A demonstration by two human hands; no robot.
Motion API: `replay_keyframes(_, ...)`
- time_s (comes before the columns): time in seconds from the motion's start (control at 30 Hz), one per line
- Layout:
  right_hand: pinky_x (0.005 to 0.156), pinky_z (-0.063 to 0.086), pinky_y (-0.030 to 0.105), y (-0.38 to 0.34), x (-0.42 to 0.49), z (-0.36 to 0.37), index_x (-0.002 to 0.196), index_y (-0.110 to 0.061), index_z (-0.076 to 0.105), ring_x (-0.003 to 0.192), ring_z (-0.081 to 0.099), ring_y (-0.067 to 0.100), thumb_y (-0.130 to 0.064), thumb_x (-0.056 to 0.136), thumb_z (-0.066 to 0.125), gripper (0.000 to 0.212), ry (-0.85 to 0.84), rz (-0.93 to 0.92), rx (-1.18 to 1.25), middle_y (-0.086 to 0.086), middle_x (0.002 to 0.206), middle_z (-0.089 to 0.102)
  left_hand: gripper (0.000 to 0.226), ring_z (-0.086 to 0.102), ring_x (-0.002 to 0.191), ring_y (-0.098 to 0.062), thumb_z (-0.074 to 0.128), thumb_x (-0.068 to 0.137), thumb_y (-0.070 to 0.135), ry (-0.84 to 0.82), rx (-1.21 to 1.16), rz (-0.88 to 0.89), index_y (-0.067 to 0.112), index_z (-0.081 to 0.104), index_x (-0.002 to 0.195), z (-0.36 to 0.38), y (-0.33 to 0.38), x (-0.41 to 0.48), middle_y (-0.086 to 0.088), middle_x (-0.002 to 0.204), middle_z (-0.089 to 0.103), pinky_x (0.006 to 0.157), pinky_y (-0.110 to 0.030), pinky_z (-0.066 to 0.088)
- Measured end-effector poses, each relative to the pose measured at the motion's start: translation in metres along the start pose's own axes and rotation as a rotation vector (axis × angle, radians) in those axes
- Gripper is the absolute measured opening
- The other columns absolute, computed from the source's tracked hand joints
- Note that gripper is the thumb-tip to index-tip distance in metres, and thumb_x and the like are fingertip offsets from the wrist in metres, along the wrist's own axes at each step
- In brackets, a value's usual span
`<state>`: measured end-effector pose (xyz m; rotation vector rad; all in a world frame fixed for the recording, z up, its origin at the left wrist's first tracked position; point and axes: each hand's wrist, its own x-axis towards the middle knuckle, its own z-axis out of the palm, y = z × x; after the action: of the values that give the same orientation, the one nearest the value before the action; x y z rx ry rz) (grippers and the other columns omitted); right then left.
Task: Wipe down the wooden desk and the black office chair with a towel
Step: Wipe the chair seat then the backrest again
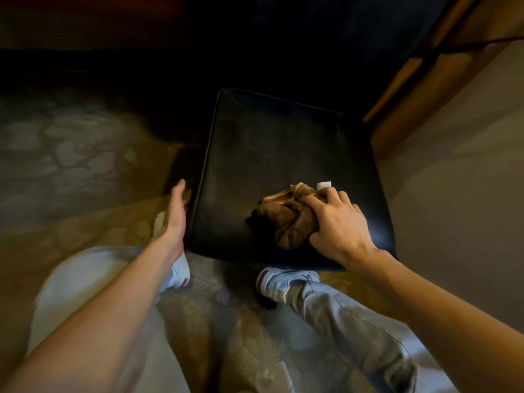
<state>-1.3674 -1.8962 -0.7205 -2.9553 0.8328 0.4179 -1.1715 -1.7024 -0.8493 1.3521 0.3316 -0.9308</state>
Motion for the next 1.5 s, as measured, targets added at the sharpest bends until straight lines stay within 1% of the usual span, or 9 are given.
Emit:
replay_keyframes(0.17, 0.105, 0.042, 0.051, 0.009, 0.004, -0.001, 0.149, -0.034, 0.043, 0.13, 0.039, 0.034, -0.029, 0.084, 0.069, 0.07, 0.081, 0.044, 0.019, 0.009, 0.147, 0.038, 0.086, 0.048, 0.133, -0.023, 0.056, 0.08, 0.074, 0.302, 0.328, 0.278, 0.027, 0.041, 0.151, -0.004, -0.001, 0.009, 0.001, 0.145, 0.05, 0.112, -0.045, 0.039)
replay_keyframes(0.37, 0.108, 0.04, 0.054, 0.022, 0.007, 0.001, 0.15, -0.035, 0.041, 0.132, 0.037, 0.035, -0.029, 0.084, 0.068, 0.071, 0.129, 0.069, 0.054, 0.01, 0.148, 0.037, 0.082, 0.051, 0.132, -0.03, 0.071, 0.088, 0.049, 0.386, 0.209, 0.257, 0.015, 0.033, 0.153, -0.004, -0.009, 0.011, -0.009, 0.148, 0.05, 0.106, -0.04, 0.043)
replay_keyframes(0.6, 0.113, 0.037, 0.056, 0.019, 0.008, 0.027, 0.159, -0.036, 0.021, 0.14, 0.031, 0.04, -0.025, 0.088, 0.066, 0.084, -0.135, 0.12, 0.152, 0.013, 0.162, 0.021, 0.082, 0.051, 0.134, -0.033, 0.054, 0.088, 0.074, -0.012, 0.099, -0.232, 0.023, 0.042, 0.152, 0.03, -0.048, -0.015, -0.011, 0.15, 0.051, 0.114, -0.052, 0.037)
replay_keyframes(0.77, 0.116, 0.035, 0.051, -0.017, 0.007, 0.041, 0.156, -0.035, 0.03, 0.14, 0.035, 0.04, -0.027, 0.08, 0.067, 0.085, -0.203, 0.079, 0.27, 0.01, 0.159, 0.029, 0.091, 0.055, 0.128, -0.037, 0.048, 0.076, 0.089, -0.112, -0.078, -0.337, 0.025, 0.057, 0.141, 0.053, -0.061, -0.02, -0.01, 0.138, 0.062, 0.113, -0.054, 0.037)
replay_keyframes(0.87, 0.105, 0.042, 0.034, -0.008, 0.013, 0.023, 0.152, -0.034, 0.041, 0.128, 0.053, 0.033, -0.021, 0.078, 0.069, 0.08, -0.093, 0.098, 0.442, 0.009, 0.14, 0.052, 0.097, 0.059, 0.121, -0.037, 0.041, 0.071, 0.094, -0.072, -0.298, -0.322, 0.023, 0.061, 0.134, 0.036, -0.047, -0.006, -0.011, 0.133, 0.064, 0.097, -0.046, 0.043)
replay_keyframes(0.97, 0.103, 0.043, 0.035, 0.011, 0.003, 0.008, 0.153, -0.029, 0.039, 0.124, 0.052, 0.032, -0.02, 0.08, 0.069, 0.08, 0.085, 0.209, 0.519, 0.008, 0.135, 0.051, 0.11, 0.045, 0.139, -0.042, 0.034, 0.073, 0.095, -0.096, -0.361, -0.27, 0.02, 0.043, 0.153, 0.02, -0.039, 0.003, -0.018, 0.15, 0.05, 0.113, -0.053, 0.029)
replay_keyframes(1.1, 0.097, 0.049, 0.04, 0.048, -0.021, 0.013, 0.151, -0.029, 0.038, 0.123, 0.052, 0.033, -0.02, 0.077, 0.067, 0.08, 0.214, 0.36, 0.556, 0.007, 0.138, 0.047, 0.098, 0.031, 0.15, -0.036, 0.032, 0.083, 0.087, -0.039, -0.265, -0.162, 0.027, 0.029, 0.161, 0.009, -0.038, 0.0, -0.019, 0.161, 0.036, 0.124, -0.057, 0.004)
replay_keyframes(1.3, 0.089, 0.047, 0.041, 0.112, -0.056, 0.049, 0.142, -0.015, 0.037, 0.119, 0.055, 0.041, -0.022, 0.083, 0.073, 0.07, 0.224, 0.731, 0.74, 0.016, 0.137, 0.045, 0.074, 0.042, 0.144, -0.03, 0.05, 0.097, 0.06, 0.024, 0.125, -0.054, 0.021, 0.036, 0.158, 0.014, -0.038, -0.013, -0.013, 0.158, 0.043, 0.124, -0.053, 0.019)
replay_keyframes(1.5, 0.103, 0.051, 0.051, 0.138, -0.061, 0.083, 0.147, -0.018, 0.03, 0.125, 0.053, 0.038, -0.021, 0.089, 0.071, 0.071, 0.286, 0.877, 1.15, 0.016, 0.143, 0.046, 0.064, 0.049, 0.138, -0.037, 0.044, 0.102, 0.056, -0.017, 0.346, -0.098, 0.018, 0.046, 0.152, 0.005, -0.043, -0.035, -0.017, 0.152, 0.05, 0.114, -0.044, 0.034)
